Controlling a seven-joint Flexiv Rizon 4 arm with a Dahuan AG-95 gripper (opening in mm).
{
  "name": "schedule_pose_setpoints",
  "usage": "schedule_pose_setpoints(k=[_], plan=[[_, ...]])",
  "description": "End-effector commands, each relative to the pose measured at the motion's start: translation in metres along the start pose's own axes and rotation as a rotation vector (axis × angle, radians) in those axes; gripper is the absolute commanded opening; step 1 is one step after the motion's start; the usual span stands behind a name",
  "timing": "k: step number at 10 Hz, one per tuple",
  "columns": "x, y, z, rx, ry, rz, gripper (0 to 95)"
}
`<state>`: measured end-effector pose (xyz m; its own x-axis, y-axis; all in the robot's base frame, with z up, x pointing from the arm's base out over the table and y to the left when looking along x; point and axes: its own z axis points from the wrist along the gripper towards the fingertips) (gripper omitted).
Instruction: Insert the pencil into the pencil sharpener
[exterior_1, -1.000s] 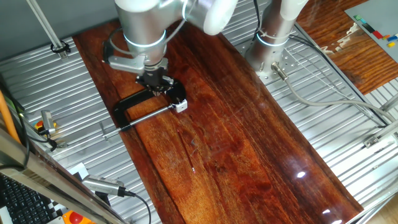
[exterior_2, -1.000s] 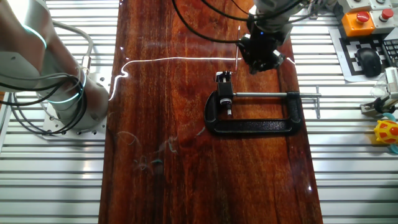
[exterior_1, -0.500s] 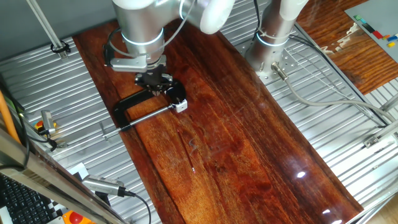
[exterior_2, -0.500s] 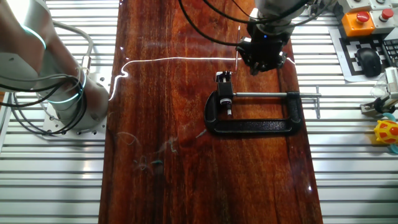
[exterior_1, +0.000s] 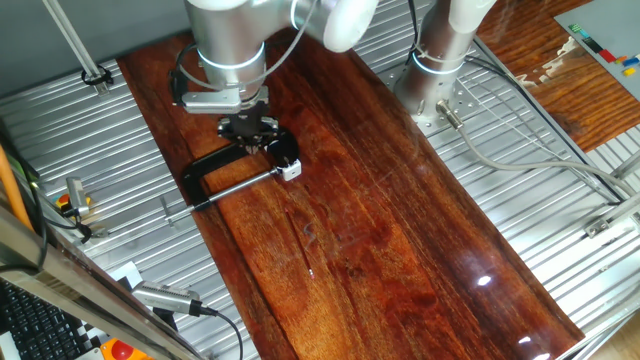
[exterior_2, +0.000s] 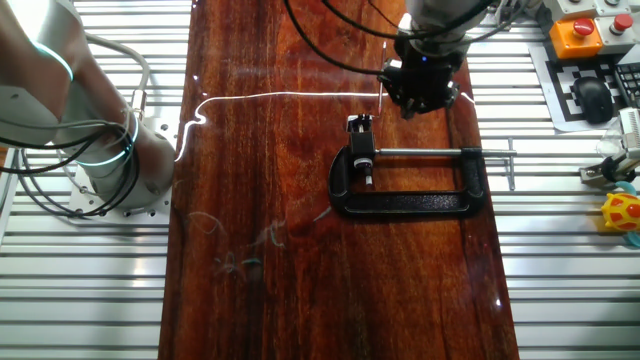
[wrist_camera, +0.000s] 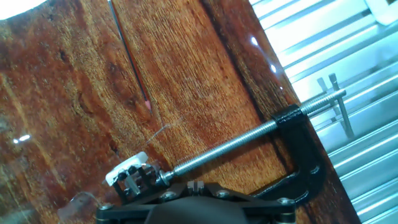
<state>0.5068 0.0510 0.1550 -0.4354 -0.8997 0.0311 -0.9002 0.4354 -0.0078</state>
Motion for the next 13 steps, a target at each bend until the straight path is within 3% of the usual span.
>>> schedule_pose_setpoints(k=[1, 3, 4, 6, 10, 11, 12, 13], plan=[[-0.027, 0.008, 0.009, 0.01, 0.018, 0.0, 0.0], [-0.037, 0.013, 0.012, 0.012, 0.018, 0.003, 0.0], [-0.037, 0.013, 0.012, 0.008, -0.003, 0.006, 0.0], [-0.037, 0.013, 0.012, -0.003, -0.018, -0.075, 0.0], [-0.037, 0.013, 0.012, -0.003, -0.005, -0.107, 0.0], [-0.044, 0.014, 0.015, -0.01, -0.021, -0.117, 19.0], [-0.059, 0.017, 0.021, -0.013, -0.024, -0.132, 19.0], [-0.069, 0.02, 0.026, -0.012, -0.022, -0.139, 38.0]])
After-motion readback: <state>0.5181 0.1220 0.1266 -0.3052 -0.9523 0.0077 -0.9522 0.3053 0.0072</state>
